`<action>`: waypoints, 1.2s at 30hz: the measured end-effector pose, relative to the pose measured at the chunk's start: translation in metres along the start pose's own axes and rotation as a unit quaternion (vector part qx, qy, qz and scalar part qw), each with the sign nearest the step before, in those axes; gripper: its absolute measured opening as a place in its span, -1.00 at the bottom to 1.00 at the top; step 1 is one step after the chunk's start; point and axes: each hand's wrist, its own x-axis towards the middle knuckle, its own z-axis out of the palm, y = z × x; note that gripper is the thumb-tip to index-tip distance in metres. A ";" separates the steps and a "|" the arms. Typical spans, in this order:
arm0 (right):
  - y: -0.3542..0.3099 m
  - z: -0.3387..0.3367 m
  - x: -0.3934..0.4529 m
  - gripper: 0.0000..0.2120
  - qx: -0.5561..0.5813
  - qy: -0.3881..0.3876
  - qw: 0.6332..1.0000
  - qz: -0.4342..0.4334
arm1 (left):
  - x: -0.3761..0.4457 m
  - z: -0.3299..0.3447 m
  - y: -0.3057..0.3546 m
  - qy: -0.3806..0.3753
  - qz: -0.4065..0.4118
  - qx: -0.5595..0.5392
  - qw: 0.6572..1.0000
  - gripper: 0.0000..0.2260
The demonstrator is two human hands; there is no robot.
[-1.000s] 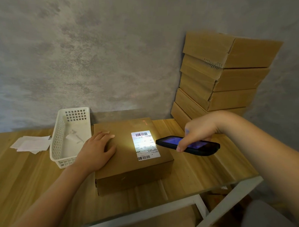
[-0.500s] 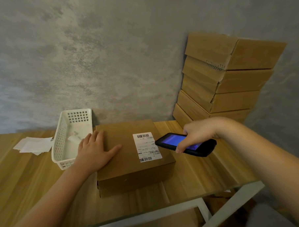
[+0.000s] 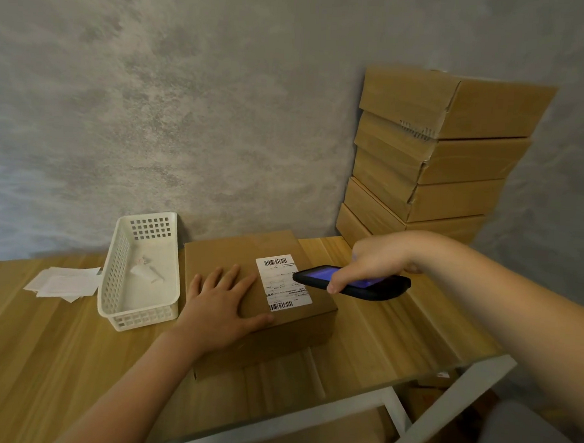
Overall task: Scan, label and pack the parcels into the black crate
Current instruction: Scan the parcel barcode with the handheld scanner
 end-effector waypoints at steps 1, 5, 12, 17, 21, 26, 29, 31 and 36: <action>-0.001 -0.001 0.000 -0.56 -0.001 -0.001 1.000 0.000 | 0.001 0.000 0.000 0.000 -0.002 0.000 1.000 -0.06; -0.002 -0.004 -0.002 -0.55 -0.014 -0.004 1.000 0.000 | 0.002 0.001 0.001 0.001 -0.006 -0.004 1.000 -0.05; 0.002 -0.005 -0.003 -0.55 -0.022 -0.012 1.000 -0.010 | 0.000 0.001 0.002 0.013 -0.003 -0.006 1.000 -0.04; 0.006 -0.005 0.001 -0.54 -0.025 -0.018 1.000 -0.003 | 0.000 0.001 0.002 0.021 -0.008 -0.005 1.000 0.02; 0.014 -0.006 0.006 -0.53 -0.014 -0.006 1.000 0.006 | 0.000 0.002 0.003 0.025 -0.011 -0.008 1.000 0.02; 0.033 0.004 0.039 -0.53 -0.019 0.090 0.994 0.053 | -0.002 -0.001 0.005 0.051 -0.016 -0.030 0.998 -0.05; 0.047 0.021 0.074 -0.60 0.069 0.147 0.984 0.067 | -0.002 -0.003 0.003 0.080 -0.015 -0.055 0.995 -0.17; 0.054 0.036 0.100 -0.65 0.115 0.194 0.972 0.071 | -0.003 -0.004 0.001 0.091 -0.014 -0.069 0.993 -0.28; 0.062 0.068 0.158 -0.50 0.107 0.251 0.957 0.100 | -0.005 -0.008 -0.011 0.097 -0.024 -0.093 0.991 -0.47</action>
